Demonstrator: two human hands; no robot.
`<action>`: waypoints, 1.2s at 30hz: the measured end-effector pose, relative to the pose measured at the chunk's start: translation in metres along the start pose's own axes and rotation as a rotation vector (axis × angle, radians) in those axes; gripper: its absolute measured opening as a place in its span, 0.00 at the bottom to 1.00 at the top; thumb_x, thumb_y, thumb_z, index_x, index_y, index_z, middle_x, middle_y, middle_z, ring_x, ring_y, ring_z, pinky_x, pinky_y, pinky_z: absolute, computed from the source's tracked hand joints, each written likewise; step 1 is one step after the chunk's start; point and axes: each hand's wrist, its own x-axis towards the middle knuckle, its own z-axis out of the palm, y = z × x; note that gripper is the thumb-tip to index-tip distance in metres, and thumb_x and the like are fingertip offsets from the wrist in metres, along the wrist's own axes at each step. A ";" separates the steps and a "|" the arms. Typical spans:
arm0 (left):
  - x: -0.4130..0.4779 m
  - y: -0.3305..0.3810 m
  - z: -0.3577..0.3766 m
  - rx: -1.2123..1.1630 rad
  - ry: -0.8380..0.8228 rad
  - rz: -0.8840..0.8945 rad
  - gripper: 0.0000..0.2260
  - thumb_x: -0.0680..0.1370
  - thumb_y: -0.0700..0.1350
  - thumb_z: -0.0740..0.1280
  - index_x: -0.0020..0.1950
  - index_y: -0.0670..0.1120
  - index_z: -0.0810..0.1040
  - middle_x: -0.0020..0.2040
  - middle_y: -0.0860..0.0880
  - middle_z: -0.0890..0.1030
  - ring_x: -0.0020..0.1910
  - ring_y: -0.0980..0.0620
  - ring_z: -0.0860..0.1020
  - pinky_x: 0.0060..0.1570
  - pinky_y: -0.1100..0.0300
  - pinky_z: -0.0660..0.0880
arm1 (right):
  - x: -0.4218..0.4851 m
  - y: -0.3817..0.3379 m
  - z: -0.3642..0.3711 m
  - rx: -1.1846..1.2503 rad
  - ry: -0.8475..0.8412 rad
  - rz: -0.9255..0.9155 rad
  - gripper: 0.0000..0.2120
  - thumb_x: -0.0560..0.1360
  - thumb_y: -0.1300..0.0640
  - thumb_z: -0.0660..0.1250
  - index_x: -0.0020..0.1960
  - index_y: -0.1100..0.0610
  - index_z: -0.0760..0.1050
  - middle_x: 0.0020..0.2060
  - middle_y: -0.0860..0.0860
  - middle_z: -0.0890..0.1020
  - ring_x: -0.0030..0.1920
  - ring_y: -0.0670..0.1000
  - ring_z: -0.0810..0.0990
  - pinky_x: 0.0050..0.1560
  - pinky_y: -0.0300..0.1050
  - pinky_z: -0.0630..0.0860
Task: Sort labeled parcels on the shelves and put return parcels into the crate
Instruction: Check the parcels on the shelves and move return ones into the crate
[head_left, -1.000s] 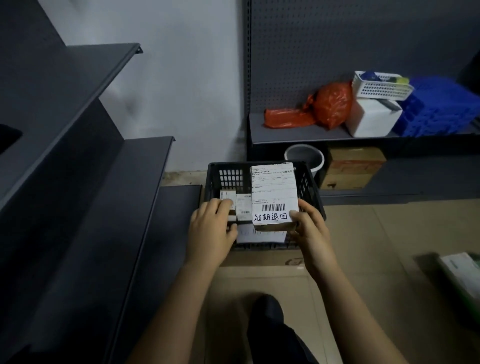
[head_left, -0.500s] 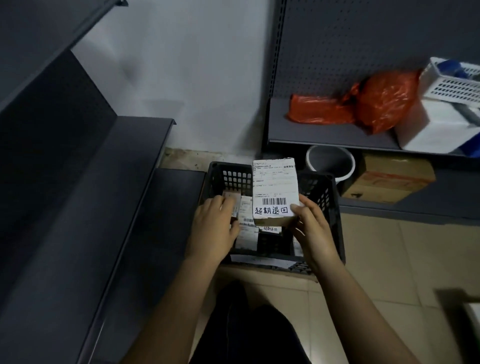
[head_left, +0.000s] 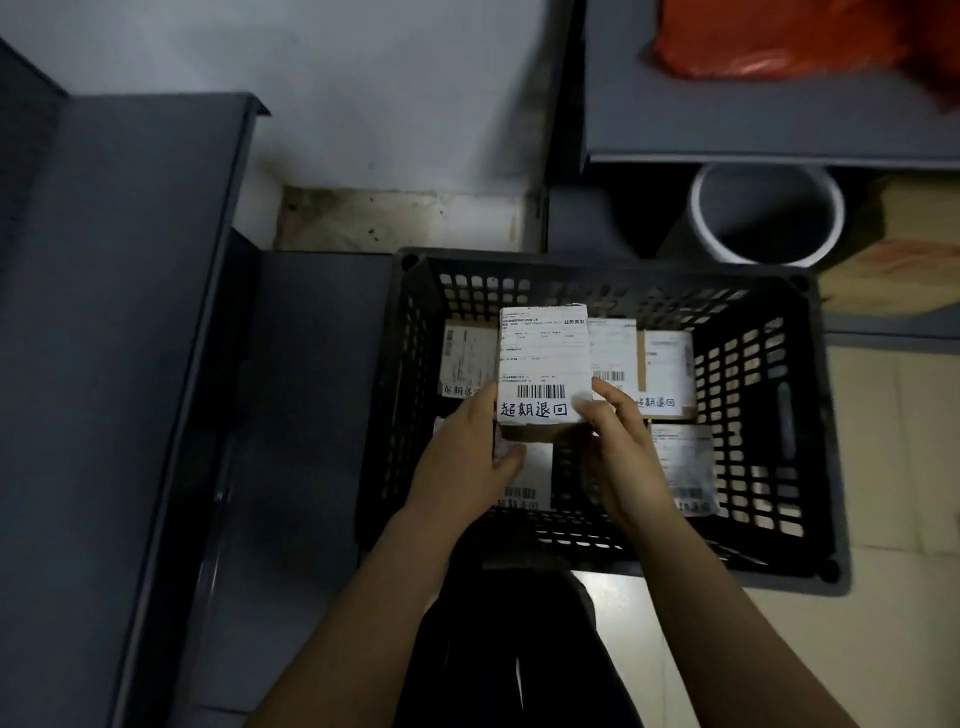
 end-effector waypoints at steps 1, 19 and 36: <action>0.010 -0.011 0.007 -0.021 -0.022 -0.010 0.25 0.76 0.48 0.69 0.70 0.54 0.65 0.62 0.60 0.72 0.57 0.63 0.70 0.53 0.66 0.71 | 0.013 0.007 0.002 -0.020 -0.002 0.021 0.21 0.63 0.40 0.72 0.56 0.37 0.76 0.54 0.47 0.84 0.60 0.53 0.80 0.64 0.54 0.72; 0.119 -0.121 0.099 0.062 -0.121 -0.137 0.17 0.82 0.43 0.58 0.71 0.46 0.64 0.61 0.45 0.75 0.54 0.48 0.75 0.49 0.58 0.73 | 0.152 0.070 0.025 -0.626 0.139 -0.068 0.18 0.82 0.56 0.59 0.71 0.53 0.68 0.55 0.50 0.80 0.46 0.48 0.76 0.45 0.44 0.75; 0.089 -0.083 0.077 0.331 0.035 -0.035 0.18 0.80 0.42 0.64 0.69 0.41 0.71 0.61 0.42 0.76 0.57 0.44 0.75 0.53 0.51 0.74 | 0.121 0.037 0.002 -1.177 -0.236 -0.405 0.21 0.80 0.59 0.61 0.73 0.58 0.65 0.67 0.56 0.71 0.67 0.55 0.69 0.66 0.47 0.67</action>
